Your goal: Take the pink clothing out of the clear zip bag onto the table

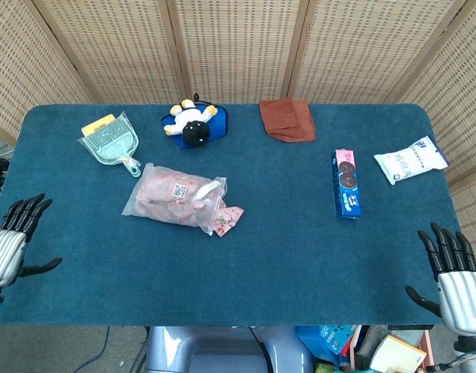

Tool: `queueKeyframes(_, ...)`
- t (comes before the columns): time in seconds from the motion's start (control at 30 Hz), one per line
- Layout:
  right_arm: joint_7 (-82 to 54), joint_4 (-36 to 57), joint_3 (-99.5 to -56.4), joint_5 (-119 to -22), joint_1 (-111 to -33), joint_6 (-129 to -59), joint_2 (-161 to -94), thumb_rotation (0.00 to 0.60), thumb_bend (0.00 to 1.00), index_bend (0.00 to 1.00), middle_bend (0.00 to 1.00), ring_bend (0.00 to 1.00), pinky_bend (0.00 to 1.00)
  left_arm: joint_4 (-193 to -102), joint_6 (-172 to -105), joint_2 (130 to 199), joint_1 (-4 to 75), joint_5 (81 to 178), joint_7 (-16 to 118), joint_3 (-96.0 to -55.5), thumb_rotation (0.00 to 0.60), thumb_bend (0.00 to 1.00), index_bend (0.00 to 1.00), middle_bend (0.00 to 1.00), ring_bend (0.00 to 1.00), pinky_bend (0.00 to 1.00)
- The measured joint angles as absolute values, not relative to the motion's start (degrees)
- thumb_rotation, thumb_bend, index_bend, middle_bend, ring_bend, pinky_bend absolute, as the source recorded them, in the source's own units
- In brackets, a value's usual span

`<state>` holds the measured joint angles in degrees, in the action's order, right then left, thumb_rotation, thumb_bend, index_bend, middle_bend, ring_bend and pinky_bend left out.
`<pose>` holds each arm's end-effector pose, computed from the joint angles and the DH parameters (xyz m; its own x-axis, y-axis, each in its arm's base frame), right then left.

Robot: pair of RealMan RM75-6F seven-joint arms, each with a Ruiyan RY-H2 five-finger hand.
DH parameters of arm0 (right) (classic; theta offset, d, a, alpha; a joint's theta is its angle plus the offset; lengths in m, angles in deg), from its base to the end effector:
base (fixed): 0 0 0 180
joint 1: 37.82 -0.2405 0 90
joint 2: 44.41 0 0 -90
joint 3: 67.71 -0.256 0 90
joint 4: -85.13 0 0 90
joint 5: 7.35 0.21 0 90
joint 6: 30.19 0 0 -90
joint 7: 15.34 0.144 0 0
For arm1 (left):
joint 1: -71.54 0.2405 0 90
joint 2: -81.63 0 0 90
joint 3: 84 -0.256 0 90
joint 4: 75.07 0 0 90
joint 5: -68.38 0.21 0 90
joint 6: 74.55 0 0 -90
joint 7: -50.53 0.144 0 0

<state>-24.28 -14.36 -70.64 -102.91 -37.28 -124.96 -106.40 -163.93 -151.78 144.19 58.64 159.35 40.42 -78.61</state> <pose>-0.2736 -0.1499 0.1752 0.4502 0.1433 0.8813 -0.8830 -0.0749 0.4633 -0.2895 0.2330 0.1576 0.3368 0.0553 0.9399 0.9253 -0.2039 -0.3196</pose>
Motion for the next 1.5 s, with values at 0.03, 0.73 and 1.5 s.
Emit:
queueKeyframes(0.03,-24.5,-14.4,-70.7,-102.6,-37.3,-124.9,-106.4,0.6,0.0,0.0,0.0,0.0,0.0,-163.5,-150.2,144.5,57.1,159.2,40.5,-78.0,0.6,0.1,0.0,0.0,0.0,0.0)
queueKeyframes(0.73,-28.5,-14.0,-71.8,-98.6,-38.7,-121.3,-107.8,0.6,0.0,0.0,0.0,0.0,0.0,-141.7,-116.3,163.6,30.3,150.4,45.7,-73.0,0.6,0.06,0.0,0.0,0.0,0.0)
queueKeyframes(1.5,-28.0,-12.9,-72.7,-96.0,-39.2,-120.5,-108.4,0.6,0.0,0.0,0.0,0.0,0.0,-126.7,-109.1,178.0,21.5,144.7,44.4,-72.6,0.6,0.26,0.53,0.58,0.51,0.57)
